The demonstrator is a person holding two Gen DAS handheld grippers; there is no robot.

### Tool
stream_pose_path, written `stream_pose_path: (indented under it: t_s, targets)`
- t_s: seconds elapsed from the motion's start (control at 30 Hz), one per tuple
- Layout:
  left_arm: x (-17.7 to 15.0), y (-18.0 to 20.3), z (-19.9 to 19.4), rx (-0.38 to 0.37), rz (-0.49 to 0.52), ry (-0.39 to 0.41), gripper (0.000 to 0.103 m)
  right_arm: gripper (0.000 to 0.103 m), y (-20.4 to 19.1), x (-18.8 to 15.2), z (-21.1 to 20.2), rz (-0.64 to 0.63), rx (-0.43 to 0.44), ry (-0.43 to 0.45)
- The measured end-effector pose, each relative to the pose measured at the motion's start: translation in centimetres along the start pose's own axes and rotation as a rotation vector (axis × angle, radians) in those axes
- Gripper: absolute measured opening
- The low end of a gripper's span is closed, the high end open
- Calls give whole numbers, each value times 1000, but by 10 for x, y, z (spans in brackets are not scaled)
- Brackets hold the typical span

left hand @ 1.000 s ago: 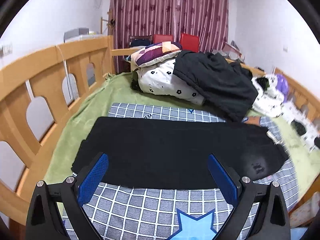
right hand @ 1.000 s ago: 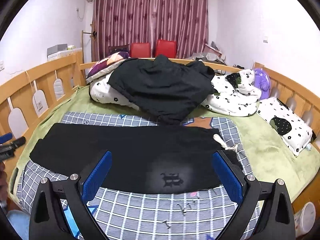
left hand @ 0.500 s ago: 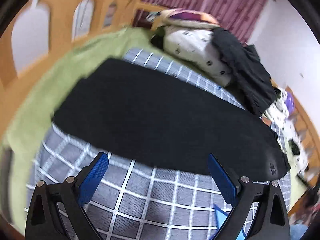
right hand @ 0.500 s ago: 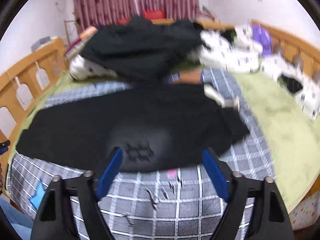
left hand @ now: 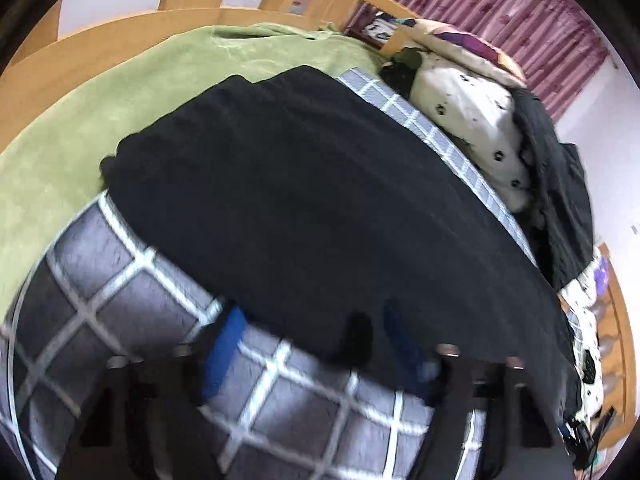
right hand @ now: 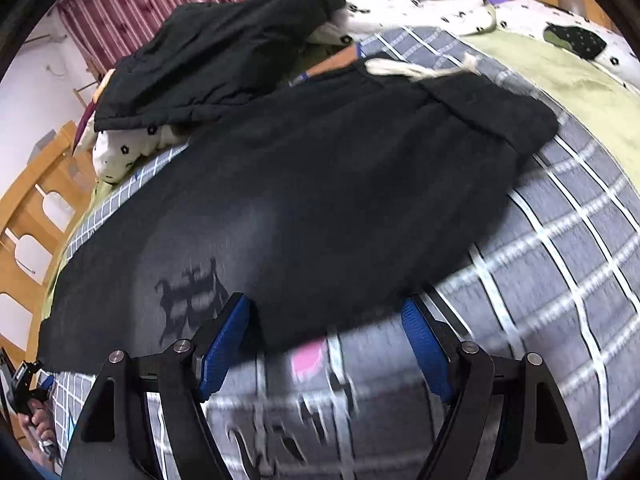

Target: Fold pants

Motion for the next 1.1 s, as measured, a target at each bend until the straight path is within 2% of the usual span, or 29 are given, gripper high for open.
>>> stream_pose_path:
  t_s: [0.03, 0.07, 0.1, 0.17, 0.27, 0.37, 0.53, 0.63, 0.67, 0.77, 0.93, 0.97, 1.0, 1.03, 1.1]
  targets:
    - [4, -1, 1, 33, -15, 3, 31, 46, -2, 4, 2, -5, -5, 0]
    - [9, -4, -1, 57, -37, 21, 14, 35, -3, 9, 1, -10, -38, 9]
    - [13, -4, -7, 32, -59, 43, 14, 34, -5, 14, -4, -18, -67, 35]
    - [19, 1, -18, -12, -65, 67, 12, 25, -13, 26, -20, -64, -63, 110]
    - [35, 20, -34, -41, -27, 114, 12, 24, -22, 48, -39, -98, -42, 182]
    - [54, 45, -42, -66, 13, 144, 11, 23, -32, 84, -49, -134, -39, 219]
    - [87, 89, -42, -44, 150, 238, 11, 22, -43, 140, -43, -169, -31, 245]
    - [104, 111, -25, -13, 205, 276, 11, 22, -44, 175, -25, -157, -17, 237]
    - [112, 121, -14, 4, 227, 288, 11, 22, -45, 177, -20, -157, -17, 232]
    - [124, 138, 19, 50, 269, 303, 12, 22, -45, 203, 18, -173, -40, 205]
    - [133, 148, 80, 116, 282, 264, 12, 25, -50, 222, 81, -186, -86, 136]
    - [133, 149, 91, 134, 283, 247, 13, 30, -49, 223, 93, -174, -85, 111]
    - [132, 148, 97, 146, 284, 231, 23, 35, -48, 224, 104, -158, -79, 84]
    - [129, 148, 100, 153, 290, 209, 31, 48, -48, 223, 114, -134, -49, 44]
    - [120, 151, 96, 111, 314, 194, 69, 50, -56, 216, 119, -113, 59, 17]
Point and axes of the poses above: each gripper's, at about its wrist camera, not at the fingertips, and z roughly the way its jaws point, y to its right, x to its top, the point moved 6 cm from there along z, roughly the way its jaws point, and after that the axes turned 13 degrees about -z, right-handed, at the moved point
